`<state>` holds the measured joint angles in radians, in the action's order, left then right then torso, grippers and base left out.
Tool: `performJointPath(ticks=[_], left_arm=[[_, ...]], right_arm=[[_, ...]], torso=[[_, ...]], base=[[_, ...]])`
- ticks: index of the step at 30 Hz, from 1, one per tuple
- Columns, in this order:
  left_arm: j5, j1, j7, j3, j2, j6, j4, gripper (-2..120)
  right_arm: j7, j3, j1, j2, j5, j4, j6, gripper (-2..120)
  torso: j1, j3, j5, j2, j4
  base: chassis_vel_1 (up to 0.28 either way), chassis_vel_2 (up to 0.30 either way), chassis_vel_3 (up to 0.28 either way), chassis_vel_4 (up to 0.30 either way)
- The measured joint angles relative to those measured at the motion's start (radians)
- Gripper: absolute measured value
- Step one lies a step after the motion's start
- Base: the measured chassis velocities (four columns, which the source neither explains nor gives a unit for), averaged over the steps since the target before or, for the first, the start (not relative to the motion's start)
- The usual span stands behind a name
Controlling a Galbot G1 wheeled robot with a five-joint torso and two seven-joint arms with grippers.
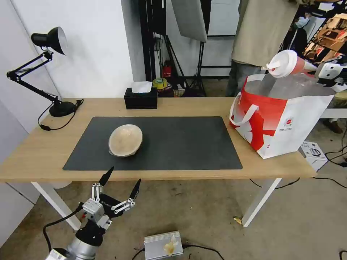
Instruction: Pick up the trash from the table and place it into the takeout bag.
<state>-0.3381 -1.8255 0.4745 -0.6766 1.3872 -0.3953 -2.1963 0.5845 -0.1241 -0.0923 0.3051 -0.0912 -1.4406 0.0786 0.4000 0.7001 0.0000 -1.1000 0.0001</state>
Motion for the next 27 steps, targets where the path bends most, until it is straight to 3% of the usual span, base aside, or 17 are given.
performJointPath(ticks=[27], left_arm=[[0.005,-0.001,0.006,-0.001,0.018,-0.013,0.026,100]], right_arm=[[0.0,-0.032,0.061,0.11,-0.212,0.16,0.091,4]], torso=[[0.0,0.0,0.0,0.0,-0.0001]], base=[[0.0,0.0,0.0,0.0]])
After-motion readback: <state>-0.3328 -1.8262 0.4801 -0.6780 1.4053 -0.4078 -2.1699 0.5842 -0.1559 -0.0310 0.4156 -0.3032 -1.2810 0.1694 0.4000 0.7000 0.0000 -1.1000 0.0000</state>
